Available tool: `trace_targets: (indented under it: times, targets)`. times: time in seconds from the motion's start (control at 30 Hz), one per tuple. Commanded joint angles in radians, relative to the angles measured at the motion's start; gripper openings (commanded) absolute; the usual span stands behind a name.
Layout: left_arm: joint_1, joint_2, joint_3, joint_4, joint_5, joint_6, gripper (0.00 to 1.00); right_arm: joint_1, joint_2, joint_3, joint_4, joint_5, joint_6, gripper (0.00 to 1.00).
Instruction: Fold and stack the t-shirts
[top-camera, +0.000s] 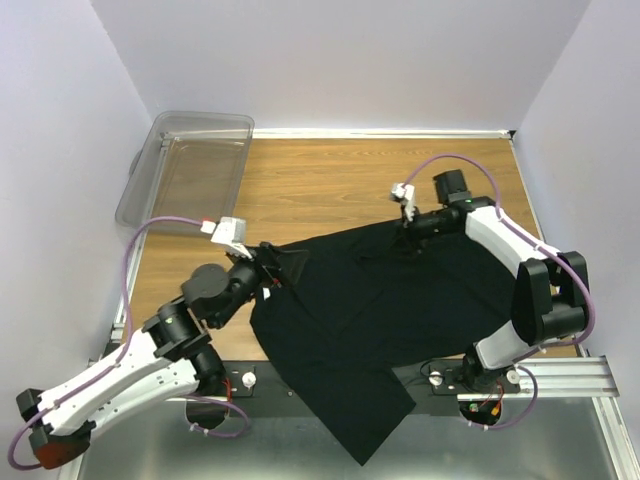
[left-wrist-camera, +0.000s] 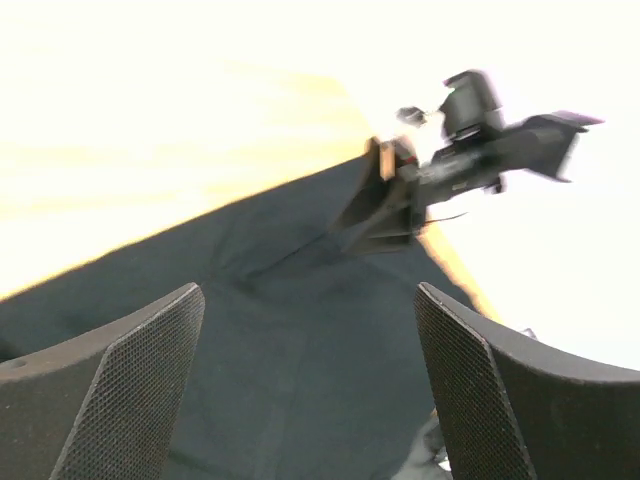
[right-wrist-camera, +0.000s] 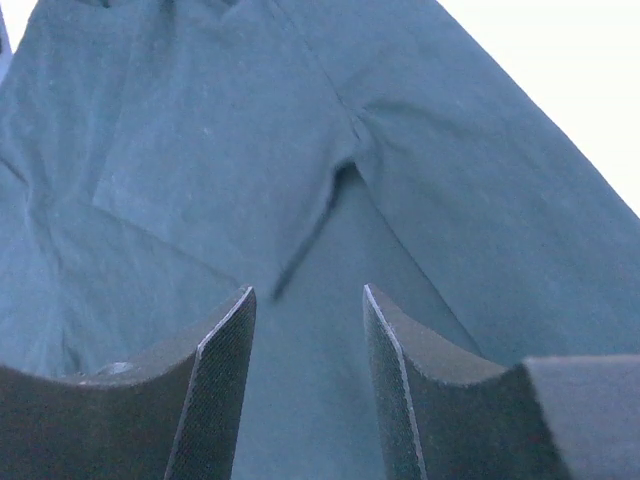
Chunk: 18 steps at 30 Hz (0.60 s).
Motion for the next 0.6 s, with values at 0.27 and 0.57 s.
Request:
trace_targets:
  times: [0.27, 0.57]
  targets:
    - [0.348, 0.268, -0.239, 0.017, 0.008, -0.46, 0.85, 0.115, -0.04, -0.073, 0.302, 0.441, 0.345, 0.56]
    - [0.595, 0.521, -0.272, 0.304, 0.152, -0.386, 0.76, 0.06, -0.058, -0.075, 0.309, 0.428, 0.373, 0.56]
